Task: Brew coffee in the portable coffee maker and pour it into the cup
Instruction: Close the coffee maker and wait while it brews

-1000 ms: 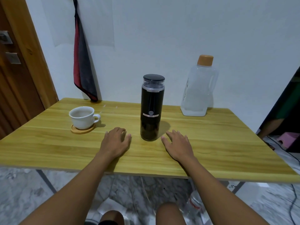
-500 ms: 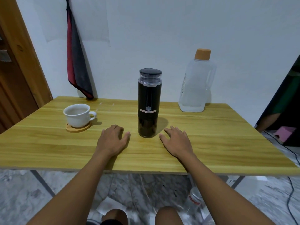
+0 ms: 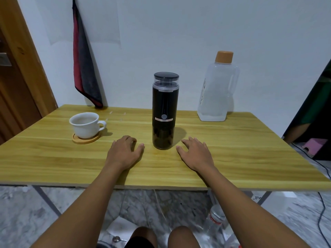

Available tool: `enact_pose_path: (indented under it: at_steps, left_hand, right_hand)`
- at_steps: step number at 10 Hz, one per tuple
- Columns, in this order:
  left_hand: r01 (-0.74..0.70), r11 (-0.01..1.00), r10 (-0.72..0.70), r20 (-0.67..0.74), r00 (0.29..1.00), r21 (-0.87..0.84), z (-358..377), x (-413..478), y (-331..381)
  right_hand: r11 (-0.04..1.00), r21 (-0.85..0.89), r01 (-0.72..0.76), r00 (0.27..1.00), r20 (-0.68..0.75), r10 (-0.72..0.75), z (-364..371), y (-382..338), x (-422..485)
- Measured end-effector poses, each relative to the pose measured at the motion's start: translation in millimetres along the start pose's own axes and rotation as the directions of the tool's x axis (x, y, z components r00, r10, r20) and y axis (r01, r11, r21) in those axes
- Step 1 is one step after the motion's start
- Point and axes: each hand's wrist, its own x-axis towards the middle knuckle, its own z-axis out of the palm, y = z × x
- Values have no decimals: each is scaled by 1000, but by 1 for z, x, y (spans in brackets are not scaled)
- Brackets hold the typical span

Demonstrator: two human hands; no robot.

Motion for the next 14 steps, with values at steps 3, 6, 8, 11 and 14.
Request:
enact_pose_path:
  at_steps: [3,6,8,11,14]
  left_hand:
    - [22,1000,-22,21,1000,-1,1,1,-1]
    - [-13,999,13,18,1000,40,3,3,-3]
    - [-4,998,0,51,999,64,4,4,-4]
    - [-4,992,-10,109,994,126,6,7,-8]
    - [2,993,-15,105,994,119,7,6,-8]
  right_hand:
    - [1000,11,2,1000,-6,-2,-1,-1,-2]
    - [1000,19,6,1000,-18,-6,-1,-1,-2]
    - [1000,19,2,1000,-15,-2,-1,-1,-2]
    - [1000,12,2,1000,-10,-2,-1,-2,-2]
    - [1000,26,-1,1000,-15,1,-1,-2,-2]
